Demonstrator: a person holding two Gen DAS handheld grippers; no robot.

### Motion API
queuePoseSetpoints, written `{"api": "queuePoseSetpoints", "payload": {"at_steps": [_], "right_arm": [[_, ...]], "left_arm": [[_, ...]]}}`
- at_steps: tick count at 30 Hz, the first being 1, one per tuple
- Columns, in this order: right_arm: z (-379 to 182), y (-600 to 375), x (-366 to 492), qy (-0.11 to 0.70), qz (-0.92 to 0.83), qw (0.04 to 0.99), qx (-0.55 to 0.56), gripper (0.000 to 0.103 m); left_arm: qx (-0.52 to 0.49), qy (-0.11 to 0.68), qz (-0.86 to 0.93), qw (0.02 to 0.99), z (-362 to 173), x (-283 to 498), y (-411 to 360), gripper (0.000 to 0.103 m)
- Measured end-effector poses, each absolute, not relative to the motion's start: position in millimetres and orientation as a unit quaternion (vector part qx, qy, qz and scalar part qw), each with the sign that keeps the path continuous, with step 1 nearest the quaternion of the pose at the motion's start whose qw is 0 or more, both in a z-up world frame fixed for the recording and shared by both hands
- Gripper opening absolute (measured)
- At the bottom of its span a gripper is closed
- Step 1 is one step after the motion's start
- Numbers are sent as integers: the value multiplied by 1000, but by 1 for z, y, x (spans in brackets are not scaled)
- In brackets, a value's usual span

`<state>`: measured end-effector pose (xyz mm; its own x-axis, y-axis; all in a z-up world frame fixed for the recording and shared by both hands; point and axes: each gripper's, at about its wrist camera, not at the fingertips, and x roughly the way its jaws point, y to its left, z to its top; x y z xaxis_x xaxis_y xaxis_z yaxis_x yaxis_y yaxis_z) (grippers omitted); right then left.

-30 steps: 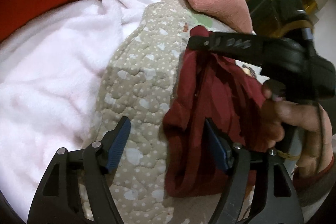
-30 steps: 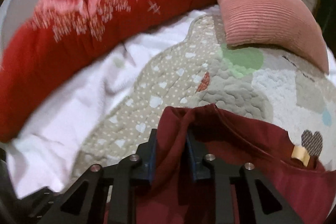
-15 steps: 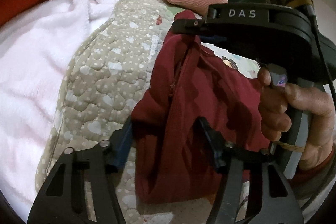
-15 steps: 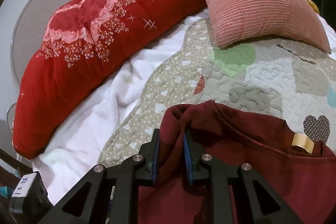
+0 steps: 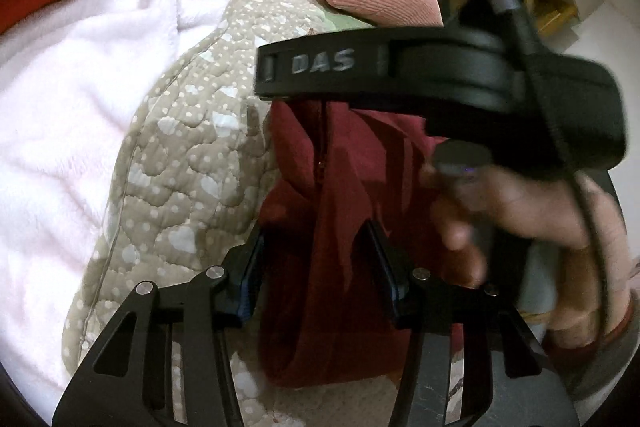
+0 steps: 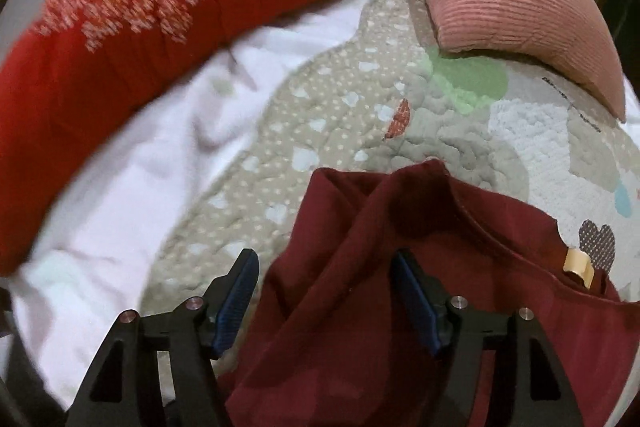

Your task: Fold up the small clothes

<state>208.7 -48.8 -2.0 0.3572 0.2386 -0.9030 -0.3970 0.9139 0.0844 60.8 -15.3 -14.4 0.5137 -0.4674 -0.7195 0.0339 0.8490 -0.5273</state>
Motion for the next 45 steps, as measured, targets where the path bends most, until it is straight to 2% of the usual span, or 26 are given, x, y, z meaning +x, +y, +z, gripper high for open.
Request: {"api": "queuePoseSetpoints", "payload": {"at_steps": [2,3,6,9,11,15,21,35,45], "right_arm": [[-5,-48,209,519,194,829,-76,64],[-6,-52,208,511,194,835,-72,51],[-1,-70,204,497,209,841,-44,27],[12,-94,200,487,236,841,15,18],[19,-104,196,480,250,840,43,17],[35,-127,187,463,263,843,83,15],[53,-149,174,447,262,850,95,15],[85,-235,137,421,243,866,113,14],[87,-333,111,411,194,882,123,13]], "left_arm": [[-237,472,-149,836,-16,60,-14,48],[-244,472,-150,834,-17,60,-13,48],[-258,470,-148,831,-20,64,-9,51],[-243,465,-146,839,-19,63,-14,51],[-219,457,-143,850,-14,60,-22,51],[-194,445,-148,861,-1,50,-36,34],[-148,439,-132,876,16,40,-57,25],[-85,428,-163,885,58,22,-132,24],[-25,435,-227,871,58,14,-231,24]]}}
